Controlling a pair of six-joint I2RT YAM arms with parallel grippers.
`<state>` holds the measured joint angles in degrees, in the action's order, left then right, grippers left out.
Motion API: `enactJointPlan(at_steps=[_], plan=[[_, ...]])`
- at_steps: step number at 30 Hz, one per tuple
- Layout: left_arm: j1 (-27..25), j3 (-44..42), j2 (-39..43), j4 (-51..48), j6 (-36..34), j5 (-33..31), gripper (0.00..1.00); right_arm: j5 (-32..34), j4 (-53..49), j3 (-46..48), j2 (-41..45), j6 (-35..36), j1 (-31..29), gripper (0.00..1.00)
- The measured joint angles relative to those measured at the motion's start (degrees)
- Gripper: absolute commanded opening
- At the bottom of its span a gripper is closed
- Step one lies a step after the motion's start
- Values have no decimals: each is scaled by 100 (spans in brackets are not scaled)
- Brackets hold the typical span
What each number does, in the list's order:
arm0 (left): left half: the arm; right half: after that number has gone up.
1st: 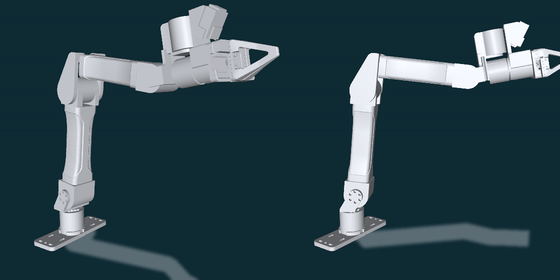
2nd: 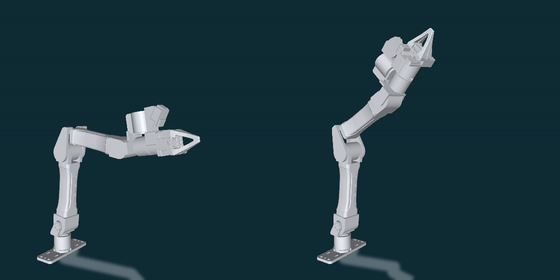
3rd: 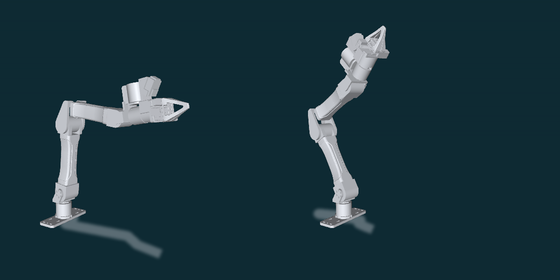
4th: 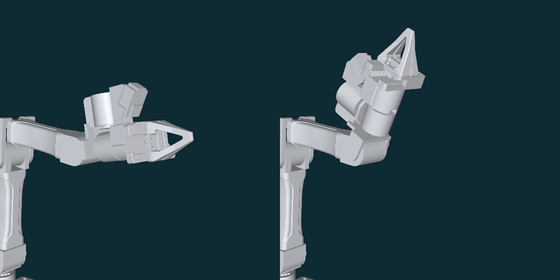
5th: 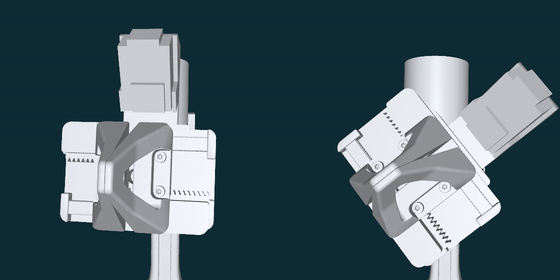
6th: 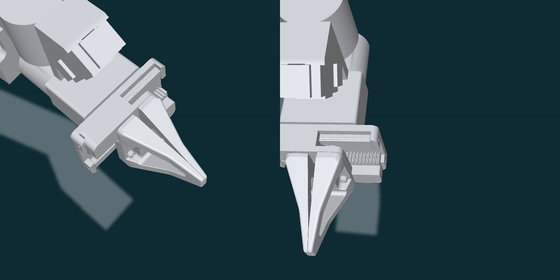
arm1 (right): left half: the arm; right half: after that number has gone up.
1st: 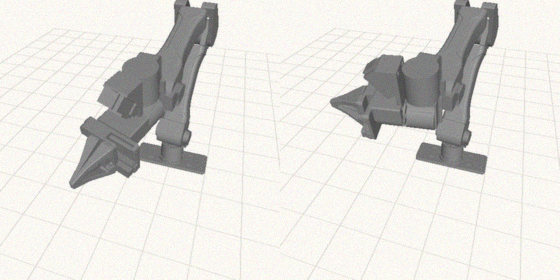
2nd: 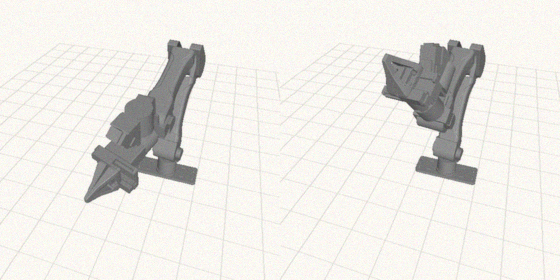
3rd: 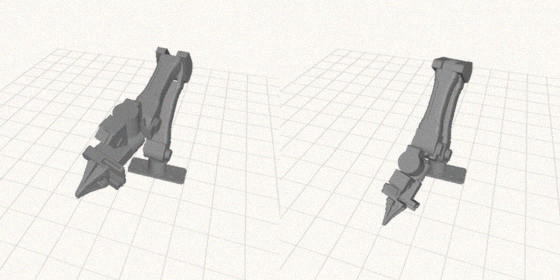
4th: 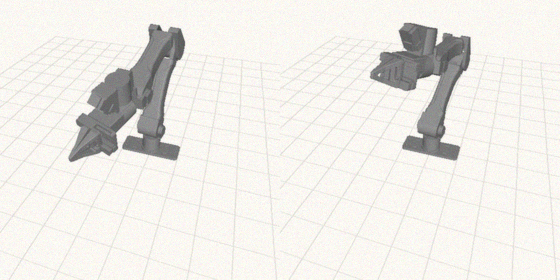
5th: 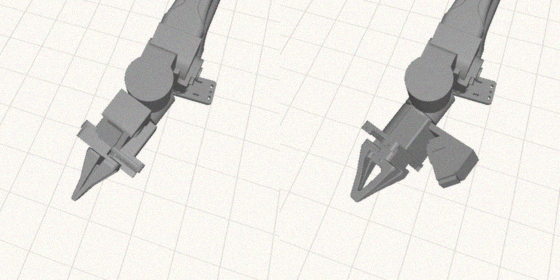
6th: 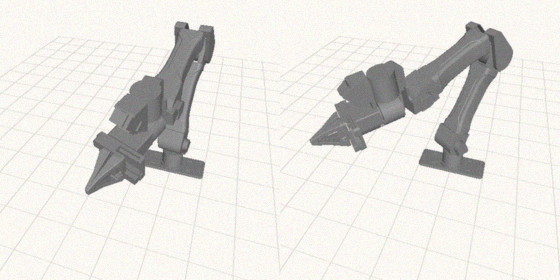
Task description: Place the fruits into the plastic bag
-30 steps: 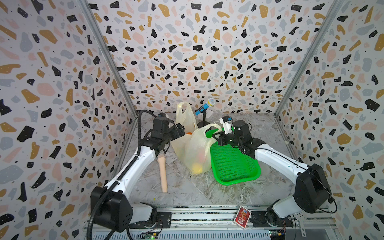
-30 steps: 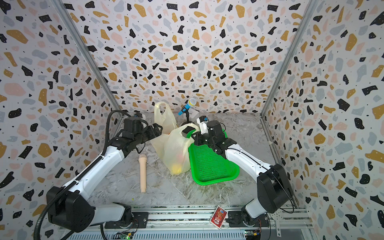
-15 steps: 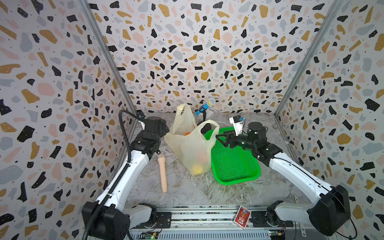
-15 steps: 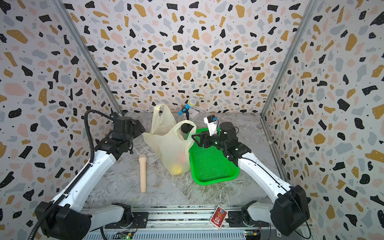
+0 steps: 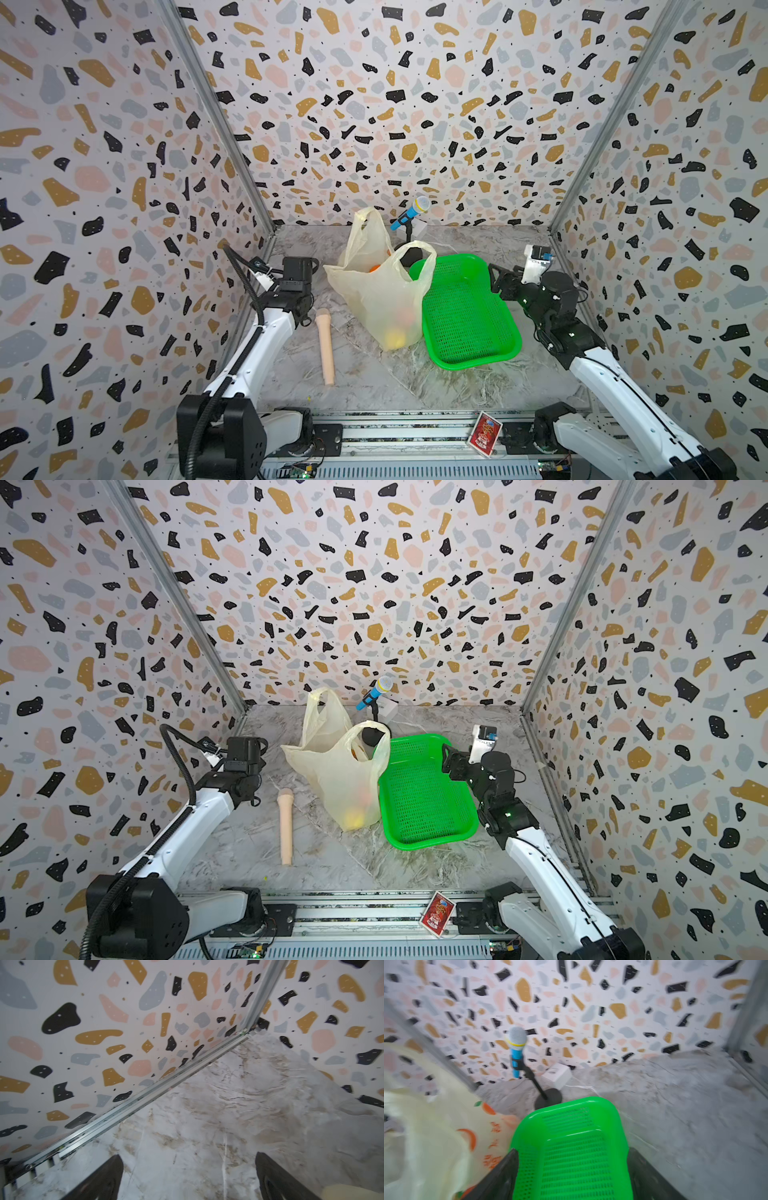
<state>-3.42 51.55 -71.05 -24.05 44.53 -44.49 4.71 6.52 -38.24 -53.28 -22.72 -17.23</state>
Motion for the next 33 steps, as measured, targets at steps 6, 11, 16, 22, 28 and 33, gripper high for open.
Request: enactJointPlan(at_steps=[6,11,16,22,28,33], plan=[[15,-748,-310,647,-72,-1058,100,1550,1698,1578,-520,463,9,99],[-9,-977,-380,1370,-614,-1906,99,2393,2935,2026,-1403,1307,15,99],[-17,-1187,-704,2188,-1104,-2291,99,2549,4448,2308,-2218,1757,101,99],[-20,-1801,-1296,3493,-1628,-2205,100,1572,5438,2323,-2761,2441,409,99],[-52,-2192,-1434,4809,-2315,-1620,100,400,6551,2717,-3180,2262,1349,99],[-70,-2544,-1287,5788,-2841,-977,100,17,6688,2809,-3185,2214,1464,99]])
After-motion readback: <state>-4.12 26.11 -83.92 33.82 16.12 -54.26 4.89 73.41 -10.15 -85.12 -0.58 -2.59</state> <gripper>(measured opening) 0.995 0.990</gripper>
